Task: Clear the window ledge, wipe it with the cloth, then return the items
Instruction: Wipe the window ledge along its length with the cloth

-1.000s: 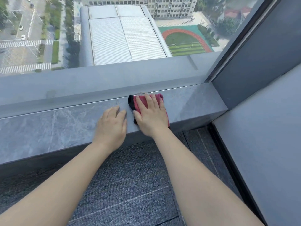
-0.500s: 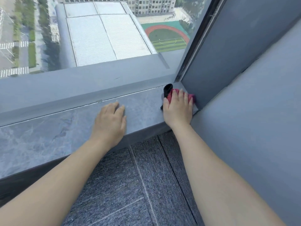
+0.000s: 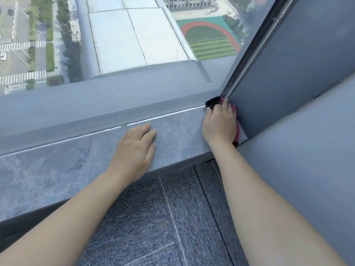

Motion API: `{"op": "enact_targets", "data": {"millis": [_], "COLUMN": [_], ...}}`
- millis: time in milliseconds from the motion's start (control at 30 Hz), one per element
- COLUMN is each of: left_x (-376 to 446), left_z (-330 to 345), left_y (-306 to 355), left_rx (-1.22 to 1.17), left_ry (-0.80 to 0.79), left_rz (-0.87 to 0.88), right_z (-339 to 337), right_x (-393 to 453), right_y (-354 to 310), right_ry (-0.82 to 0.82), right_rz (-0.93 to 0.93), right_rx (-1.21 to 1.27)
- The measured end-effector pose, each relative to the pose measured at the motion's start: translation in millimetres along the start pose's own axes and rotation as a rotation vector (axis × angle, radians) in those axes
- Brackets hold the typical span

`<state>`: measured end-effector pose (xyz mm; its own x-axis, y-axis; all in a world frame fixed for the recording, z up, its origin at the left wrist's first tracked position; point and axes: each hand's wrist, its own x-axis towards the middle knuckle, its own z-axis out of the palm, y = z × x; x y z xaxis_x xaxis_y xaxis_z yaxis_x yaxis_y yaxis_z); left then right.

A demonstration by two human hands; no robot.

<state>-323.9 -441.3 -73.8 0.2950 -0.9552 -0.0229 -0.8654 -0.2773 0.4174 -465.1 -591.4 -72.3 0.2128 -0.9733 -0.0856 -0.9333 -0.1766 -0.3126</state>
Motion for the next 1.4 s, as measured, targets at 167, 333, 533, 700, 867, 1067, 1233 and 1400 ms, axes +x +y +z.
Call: {"op": "enact_targets", "data": {"millis": [167,333,533,700,867,1067,1233,1400], "left_x": [-6,-24,-41,-41,-29,-30,-47,-61], "left_z": [-6,-14,-23,-14,-5,-12,-25,-37], "left_y": [-9,-25,-36,-28,-15,-15,-32,-56], "left_rx": [-0.037,-0.037,-0.030,-0.004,0.016,-0.039,-0.064,-0.011], "left_ry": [-0.013,-0.002,0.049,0.036,0.028,0.003,0.019,0.057], "left_rz": [-0.010,-0.033,-0.068,-0.075,-0.085,-0.126,-0.144,-0.178], "right_z": [7,16,27,9,-6,-3,6,17], "right_x": [-16,-42,-78,-77,-45,-15,-17,-42], "right_y": [-19,-46,-70,-32,8,-1,-22,-52], "right_ry": [-0.040,-0.097,-0.176,-0.167,-0.139,-0.104,-0.095,-0.134], "right_rz": [-0.001,-0.087,-0.417,-0.455,-0.132,0.028,0.061,-0.051], "right_rx": [-0.045,-0.068,-0.008,0.082,-0.079,-0.045,-0.048,-0.091]}}
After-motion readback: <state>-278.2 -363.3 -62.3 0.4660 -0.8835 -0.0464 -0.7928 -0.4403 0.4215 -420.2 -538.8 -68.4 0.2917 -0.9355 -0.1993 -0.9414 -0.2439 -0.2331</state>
